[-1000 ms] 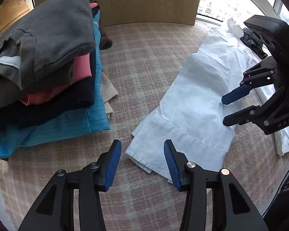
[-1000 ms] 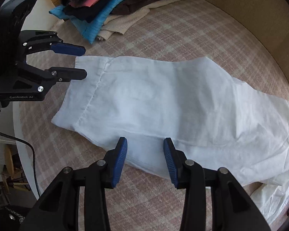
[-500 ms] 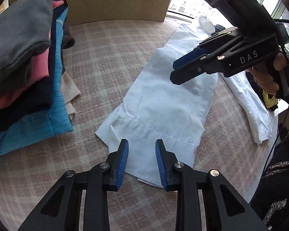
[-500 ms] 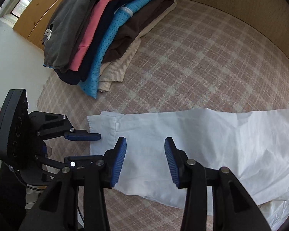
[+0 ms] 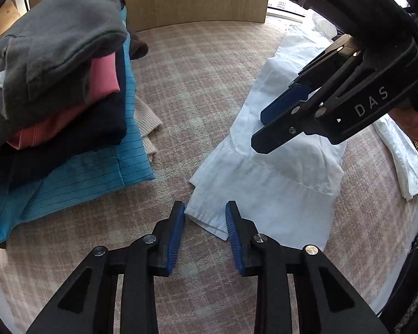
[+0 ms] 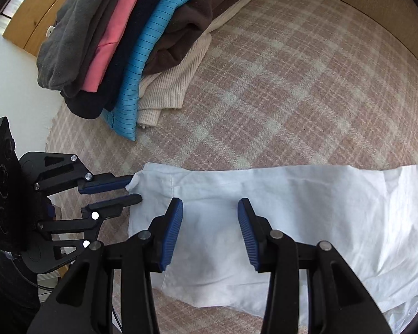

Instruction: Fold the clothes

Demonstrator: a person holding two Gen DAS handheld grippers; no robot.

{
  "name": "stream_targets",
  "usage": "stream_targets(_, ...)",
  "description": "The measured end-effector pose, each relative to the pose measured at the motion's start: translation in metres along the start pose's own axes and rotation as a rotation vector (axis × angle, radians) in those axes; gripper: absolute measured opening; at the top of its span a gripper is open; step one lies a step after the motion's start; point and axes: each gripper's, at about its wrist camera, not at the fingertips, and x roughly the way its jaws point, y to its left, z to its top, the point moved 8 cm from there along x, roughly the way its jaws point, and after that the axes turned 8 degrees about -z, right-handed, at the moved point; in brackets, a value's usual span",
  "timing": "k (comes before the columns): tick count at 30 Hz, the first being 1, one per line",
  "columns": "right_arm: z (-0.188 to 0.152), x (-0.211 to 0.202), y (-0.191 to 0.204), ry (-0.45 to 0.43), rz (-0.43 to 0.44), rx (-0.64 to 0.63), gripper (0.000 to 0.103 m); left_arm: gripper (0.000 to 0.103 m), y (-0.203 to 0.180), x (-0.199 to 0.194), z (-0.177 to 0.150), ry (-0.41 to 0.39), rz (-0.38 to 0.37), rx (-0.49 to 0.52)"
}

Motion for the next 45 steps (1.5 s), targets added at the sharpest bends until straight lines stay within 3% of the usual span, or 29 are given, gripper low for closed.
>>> stream_targets(1,0.003,0.0,-0.001,0.014,0.028,0.033,0.041,0.006,-0.003,-0.002,0.0,-0.004,-0.005,0.008)
stream_targets(5,0.021,0.002,0.006,0.055,0.128,0.115,0.041,0.005,-0.016,-0.012,-0.002,-0.028,-0.039,0.043)
stream_targets(12,0.057,0.022,0.028,0.106,0.124,0.169,0.041,0.005,-0.031,-0.018,-0.007,-0.042,-0.075,0.064)
stream_targets(16,0.081,0.028,0.037,0.09,0.075,0.156,0.041,0.005,-0.037,-0.015,-0.013,-0.027,-0.083,0.071)
stream_targets(17,0.086,0.029,0.04,0.08,0.063,0.136,0.039,0.005,-0.036,-0.015,-0.014,-0.027,-0.086,0.068)
stream_targets(19,0.095,0.031,0.043,0.068,0.028,0.109,0.023,0.005,-0.036,-0.016,-0.016,-0.036,-0.091,0.06)
stream_targets(25,0.112,0.035,0.053,0.031,0.003,0.05,0.016,0.005,-0.039,-0.017,-0.022,-0.034,-0.103,0.063)
stream_targets(28,0.115,0.03,0.044,0.024,0.061,0.071,0.008,0.005,-0.039,-0.019,-0.024,-0.038,-0.11,0.053)
stream_targets(30,0.122,0.025,0.036,0.019,0.105,0.103,0.006,0.007,-0.037,-0.027,-0.025,-0.046,-0.114,0.05)
stream_targets(34,0.136,0.009,0.023,-0.022,0.108,0.127,0.004,0.029,-0.016,-0.05,-0.023,-0.084,-0.086,0.013)
stream_targets(37,0.149,0.005,0.018,-0.03,0.104,0.137,0.004,0.029,-0.002,-0.054,-0.019,-0.076,-0.065,0.0)
stream_targets(41,0.163,-0.002,0.013,-0.031,0.108,0.143,0.004,0.029,0.006,-0.029,-0.005,0.011,-0.002,0.075)
stream_targets(45,0.178,-0.015,0.006,-0.053,0.122,0.161,0.004,0.029,0.01,-0.011,0.006,0.055,-0.022,0.123)
